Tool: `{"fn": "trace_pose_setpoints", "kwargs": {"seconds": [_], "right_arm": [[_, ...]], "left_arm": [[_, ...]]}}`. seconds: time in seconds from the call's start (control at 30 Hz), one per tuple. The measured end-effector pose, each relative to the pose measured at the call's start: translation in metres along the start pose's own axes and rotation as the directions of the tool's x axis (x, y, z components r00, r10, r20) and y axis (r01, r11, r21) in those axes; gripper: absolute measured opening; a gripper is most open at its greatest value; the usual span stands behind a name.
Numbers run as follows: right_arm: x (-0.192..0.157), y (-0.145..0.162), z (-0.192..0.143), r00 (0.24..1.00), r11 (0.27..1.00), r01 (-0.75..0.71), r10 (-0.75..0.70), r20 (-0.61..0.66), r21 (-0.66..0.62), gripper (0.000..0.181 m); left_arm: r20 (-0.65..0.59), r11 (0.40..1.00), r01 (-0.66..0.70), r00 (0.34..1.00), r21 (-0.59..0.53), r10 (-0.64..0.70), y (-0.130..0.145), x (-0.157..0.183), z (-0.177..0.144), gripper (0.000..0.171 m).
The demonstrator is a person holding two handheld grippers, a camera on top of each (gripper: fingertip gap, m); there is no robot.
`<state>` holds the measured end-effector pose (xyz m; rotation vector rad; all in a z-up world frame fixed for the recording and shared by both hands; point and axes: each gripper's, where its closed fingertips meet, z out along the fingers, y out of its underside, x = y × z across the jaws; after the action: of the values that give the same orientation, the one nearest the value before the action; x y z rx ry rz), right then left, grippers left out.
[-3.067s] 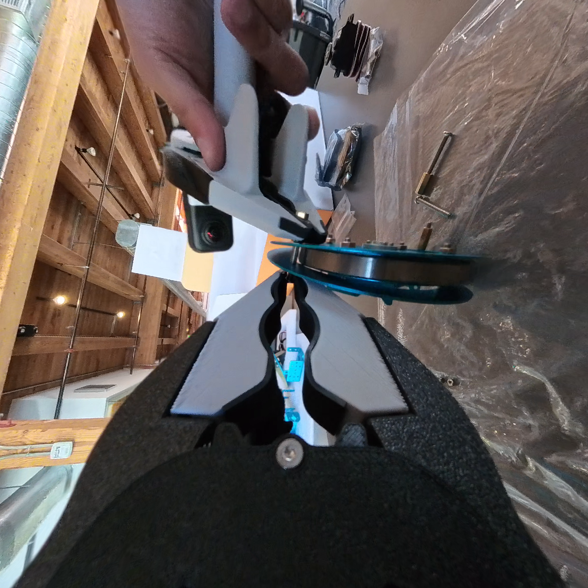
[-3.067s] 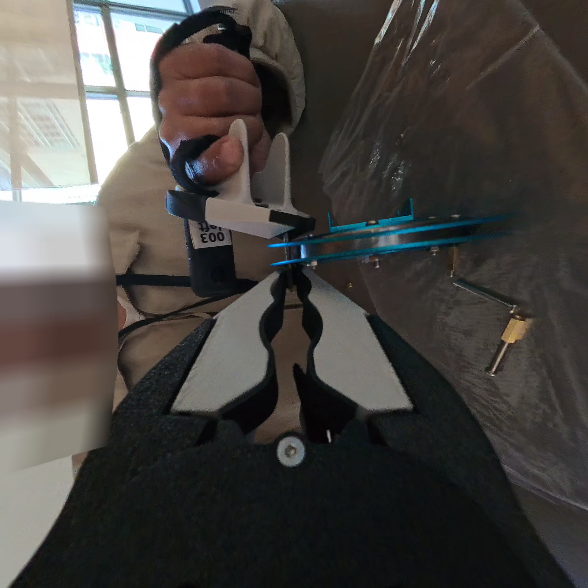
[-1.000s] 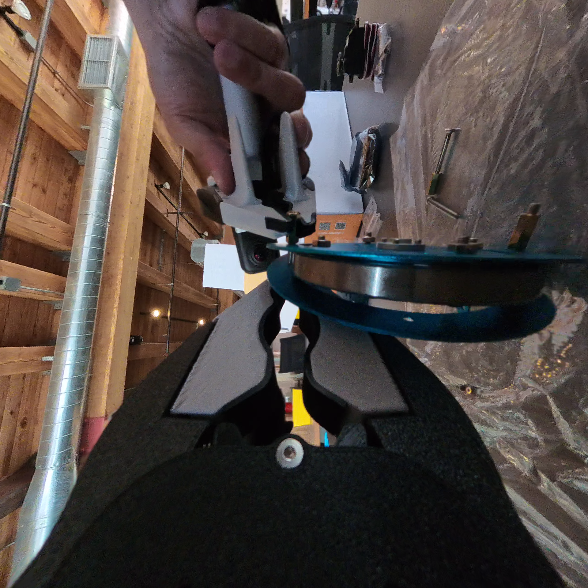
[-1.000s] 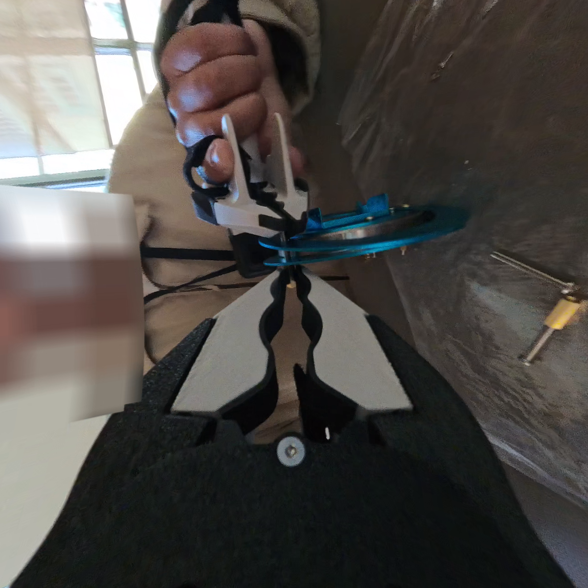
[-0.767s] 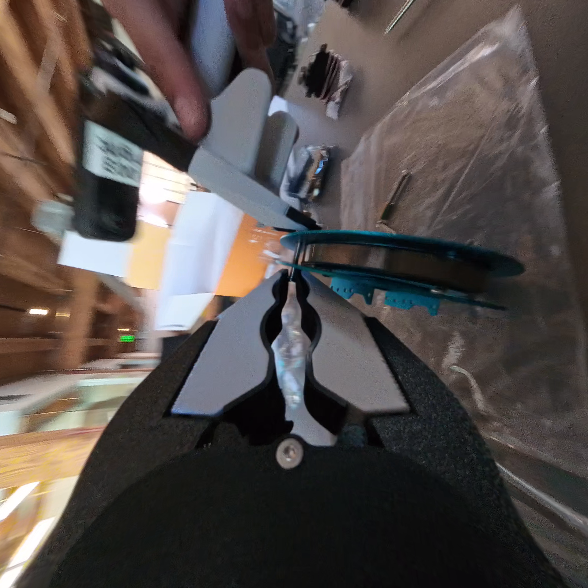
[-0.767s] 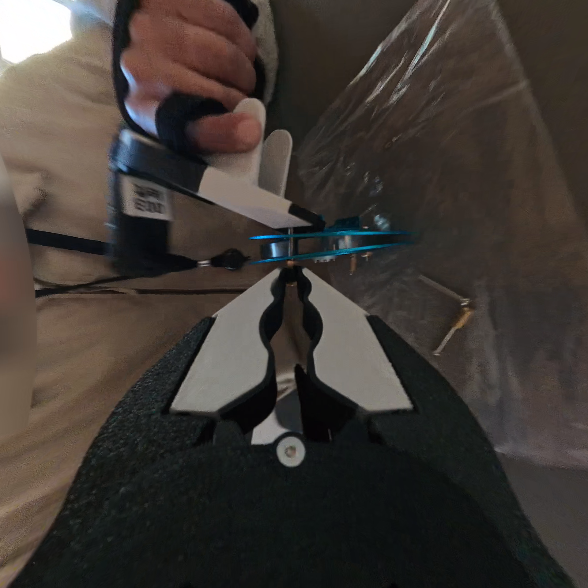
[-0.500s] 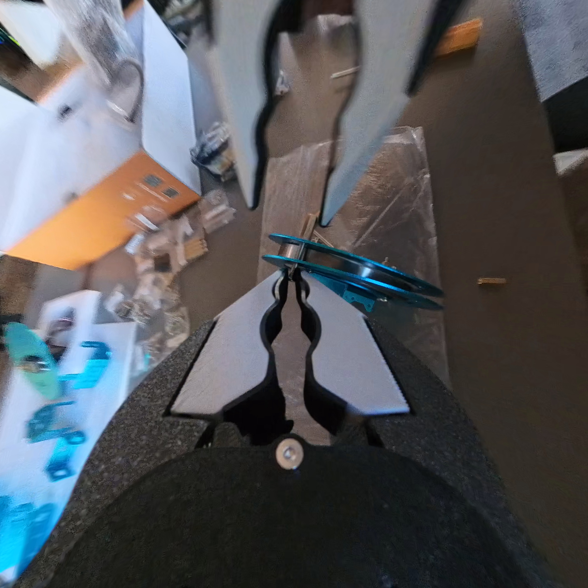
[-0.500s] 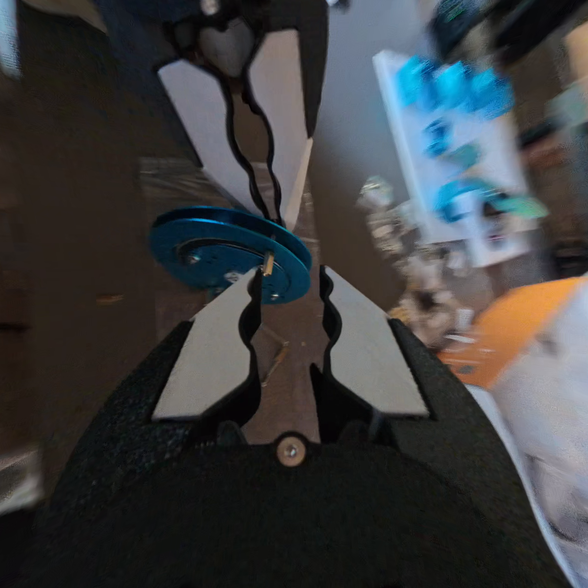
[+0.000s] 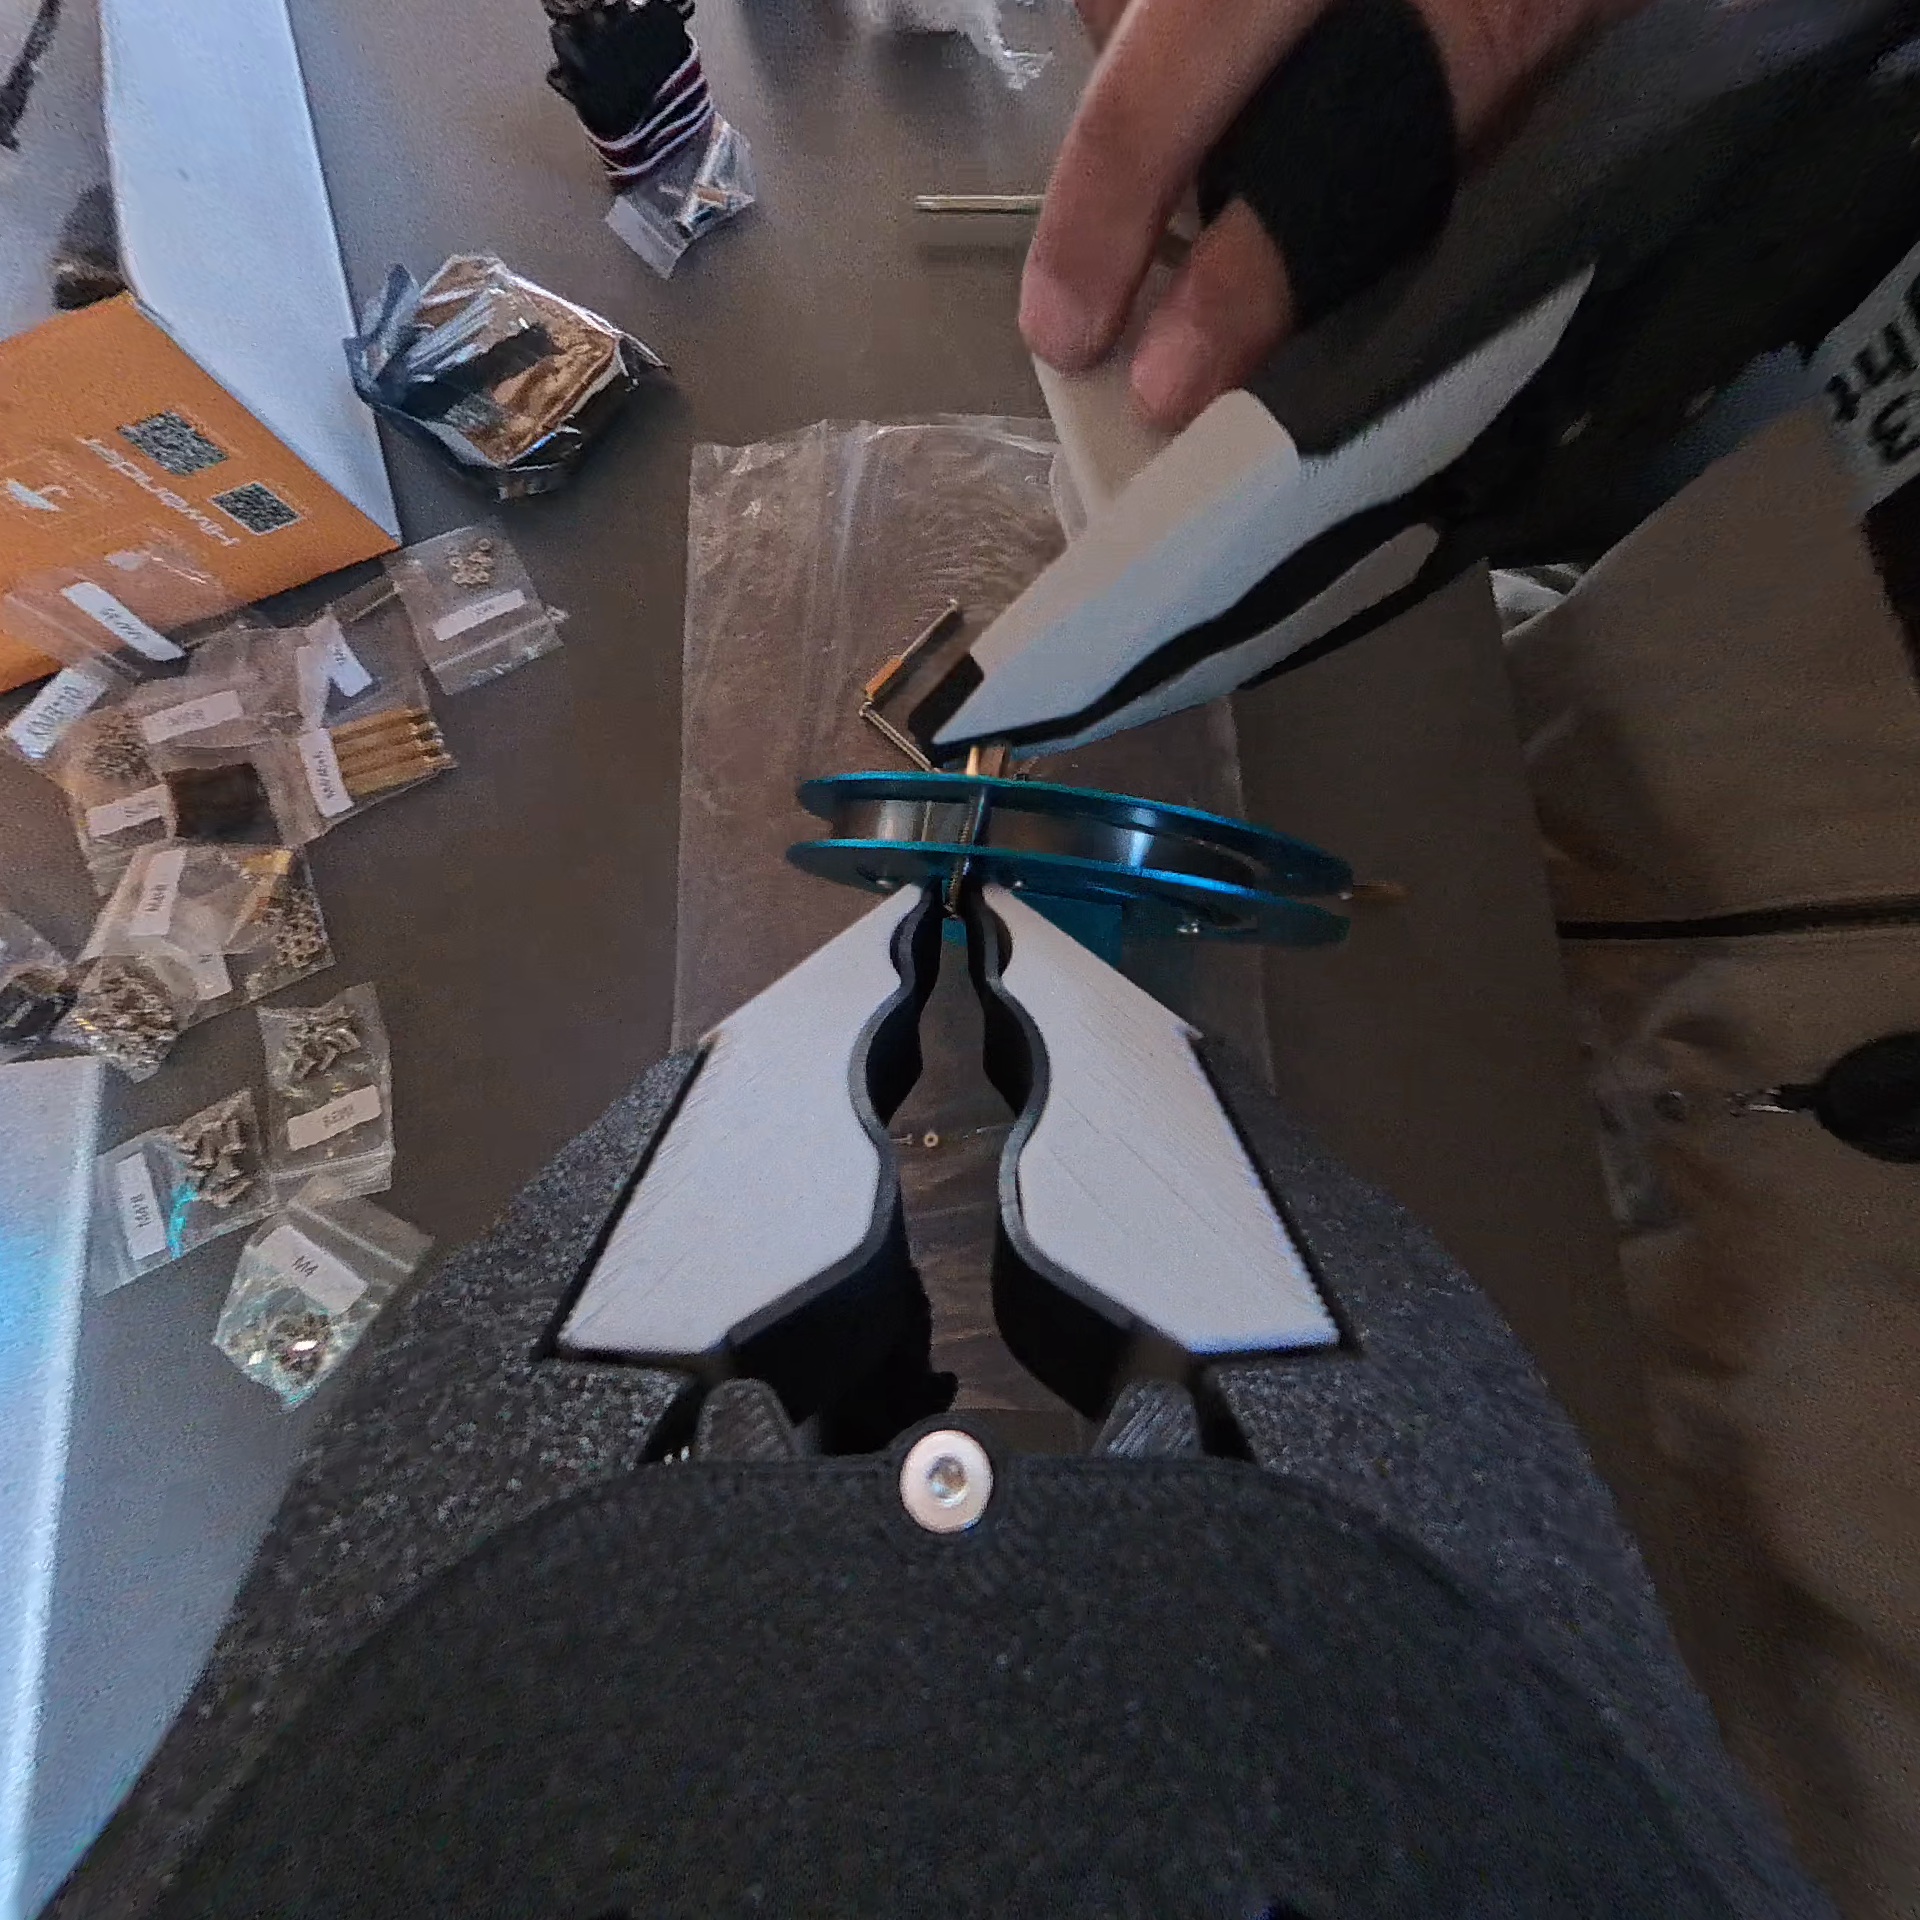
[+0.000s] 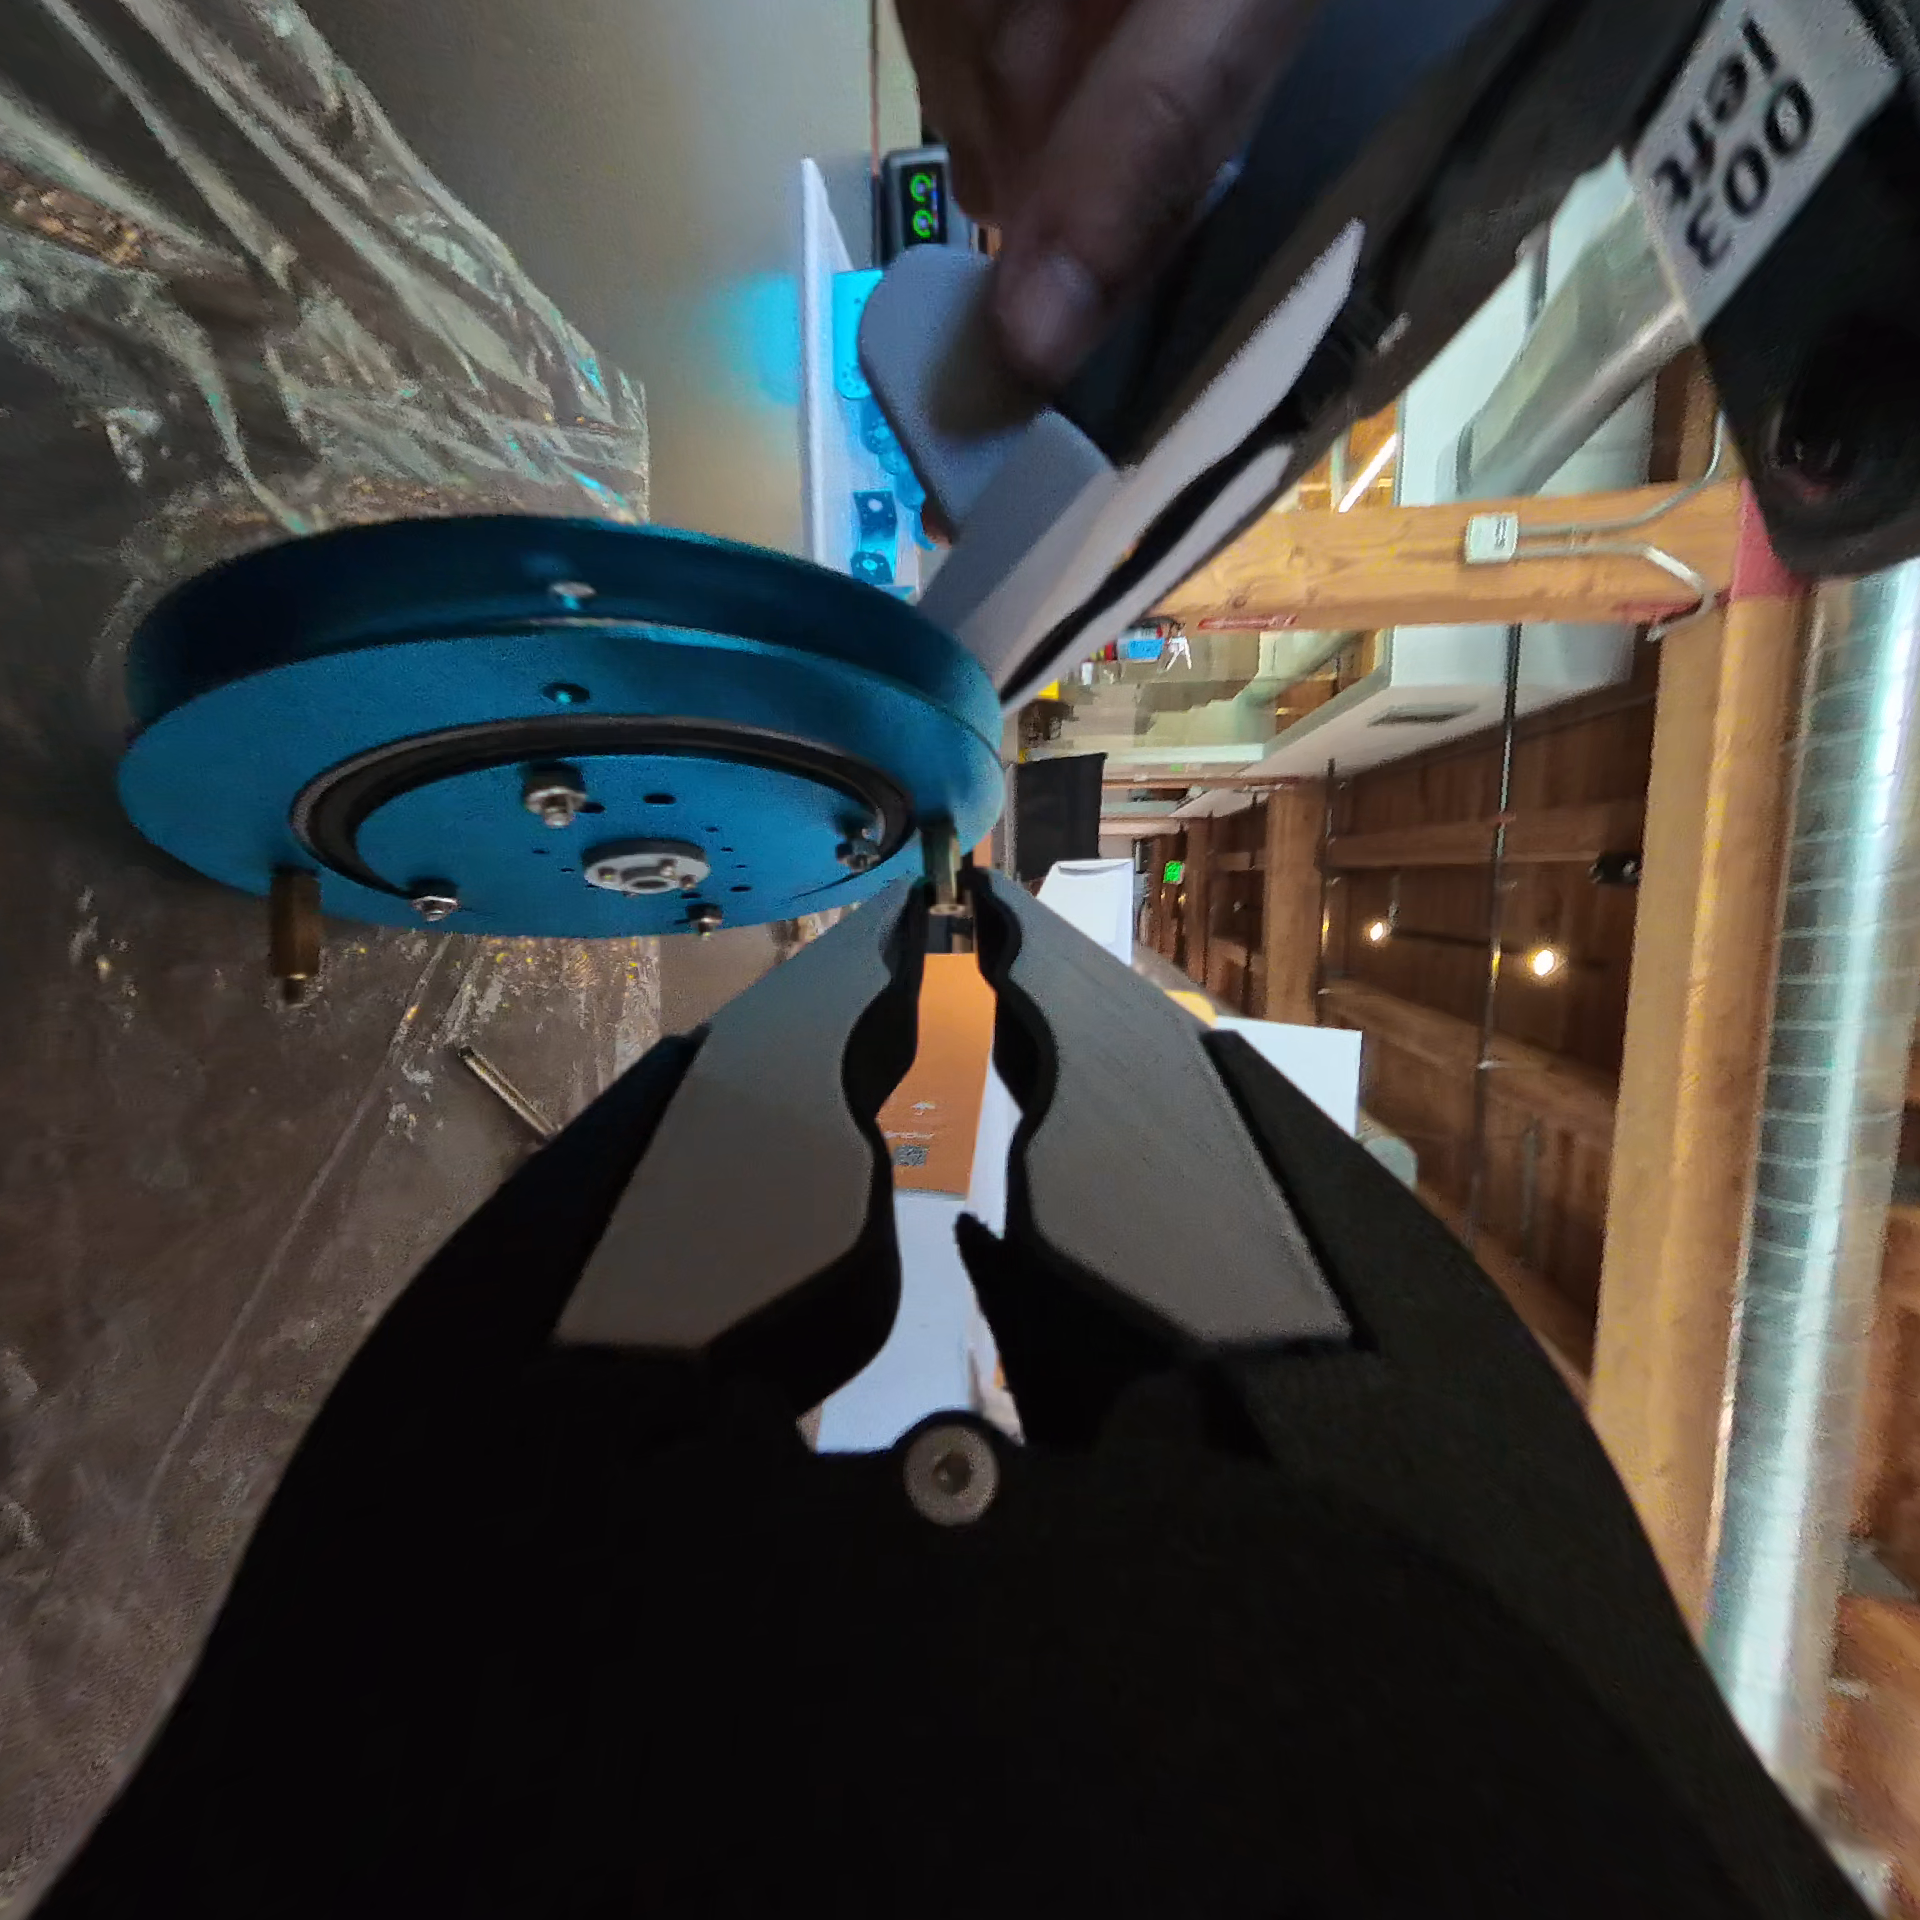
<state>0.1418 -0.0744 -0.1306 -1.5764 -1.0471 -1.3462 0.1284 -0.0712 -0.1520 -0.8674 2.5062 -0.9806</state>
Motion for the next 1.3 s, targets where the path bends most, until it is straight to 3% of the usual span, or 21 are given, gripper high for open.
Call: {"fn": "trace_pose_setpoints", "kwargs": {"seconds": [0.2,0.33,0.47,0.8,0.93,1.03,1.17,1.23,1.3], "right_arm": [[-0.002,-0.001,-0.001,0.998,0.998,0.049,-0.051,0.037,0.046,0.005],[-0.002,0.002,-0.001,0.998,0.998,0.037,-0.039,0.040,0.056,0.005],[-0.002,0.004,0.000,0.999,0.998,0.041,-0.042,0.032,0.045,0.005],[-0.001,0.001,0.001,0.999,0.999,0.018,-0.020,0.041,0.047,0.004],[-0.005,0.002,0.000,0.985,0.994,-0.105,0.099,0.144,0.032,0.004],[-0.009,-0.002,-0.006,0.885,0.950,-0.313,0.296,0.358,-0.010,0.004],[-0.013,-0.005,-0.016,0.664,0.866,-0.487,0.453,0.595,-0.117,0.004],[-0.016,-0.005,-0.019,0.483,0.796,-0.564,0.533,0.695,-0.218,0.004],[-0.018,-0.007,-0.023,0.234,0.695,-0.626,0.599,0.766,-0.353,0.004]], "left_arm": [[-0.136,0.983,0.134,0.984,0.124,-0.117,-0.003,0.009,-0.003,0.004],[-0.259,0.928,0.259,0.947,0.268,-0.190,-0.009,0.012,-0.012,0.005],[-0.344,0.878,0.363,0.905,0.312,-0.251,-0.013,0.009,-0.016,0.011],[-0.370,0.856,0.388,0.893,0.341,-0.257,-0.015,0.010,-0.016,0.004],[-0.259,0.884,0.267,0.950,0.384,-0.174,-0.016,0.012,-0.016,0.004],[-0.083,0.928,0.034,0.997,0.371,-0.003,-0.015,0.017,-0.015,0.004],[0.152,0.920,-0.252,0.965,0.301,0.215,-0.017,0.021,-0.013,0.002],[0.262,0.894,-0.379,0.912,0.240,0.317,-0.018,0.022,-0.012,0.001],[0.350,0.857,-0.486,0.843,0.171,0.408,-0.019,0.023,-0.012,0.001]]}}
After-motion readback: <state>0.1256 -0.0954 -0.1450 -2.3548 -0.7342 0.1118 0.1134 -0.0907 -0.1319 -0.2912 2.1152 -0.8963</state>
